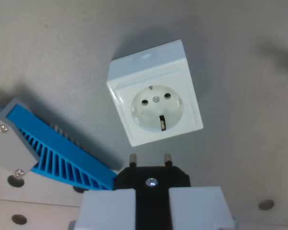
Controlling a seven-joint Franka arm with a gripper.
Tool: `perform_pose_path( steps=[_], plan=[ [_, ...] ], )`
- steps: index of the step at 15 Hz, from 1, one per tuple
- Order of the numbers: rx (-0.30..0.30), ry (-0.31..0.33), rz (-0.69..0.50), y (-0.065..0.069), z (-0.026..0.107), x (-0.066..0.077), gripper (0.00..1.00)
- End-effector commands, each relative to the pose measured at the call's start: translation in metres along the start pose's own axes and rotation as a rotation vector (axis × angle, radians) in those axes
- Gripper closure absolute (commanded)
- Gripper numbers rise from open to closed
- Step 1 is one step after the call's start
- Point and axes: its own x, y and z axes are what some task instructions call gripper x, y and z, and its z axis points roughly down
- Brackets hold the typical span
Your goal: Move above the white socket
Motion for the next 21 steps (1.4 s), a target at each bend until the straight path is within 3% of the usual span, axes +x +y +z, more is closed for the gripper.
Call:
perform_pose_path(
  steps=[1, 13, 21],
  plan=[
    [-0.033, 0.098, -0.181, 0.005, 0.014, -0.006, 1.0],
    [-0.036, 0.102, -0.253, 0.009, 0.046, -0.009, 1.0],
    [-0.039, 0.096, -0.237, 0.01, 0.057, -0.01, 1.0]
  ],
)
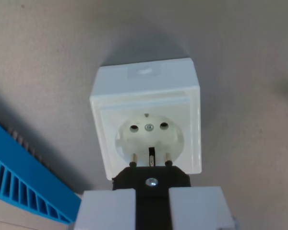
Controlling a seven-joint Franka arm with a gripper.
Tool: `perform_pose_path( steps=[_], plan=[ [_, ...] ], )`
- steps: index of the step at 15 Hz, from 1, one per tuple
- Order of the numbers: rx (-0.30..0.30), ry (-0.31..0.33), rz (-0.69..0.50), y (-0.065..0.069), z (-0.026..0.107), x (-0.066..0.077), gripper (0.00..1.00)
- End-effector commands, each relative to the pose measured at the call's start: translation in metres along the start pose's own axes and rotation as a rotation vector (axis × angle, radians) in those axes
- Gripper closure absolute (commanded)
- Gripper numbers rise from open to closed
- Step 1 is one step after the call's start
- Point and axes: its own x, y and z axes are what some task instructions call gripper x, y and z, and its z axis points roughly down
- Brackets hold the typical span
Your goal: Move above the white socket
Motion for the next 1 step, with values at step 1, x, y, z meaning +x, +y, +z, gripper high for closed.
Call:
perform_pose_path(
  steps=[1],
  plan=[
    [-0.048, 0.099, -0.049, 0.0025, 0.0056, -0.0066, 1.0]
  ],
)
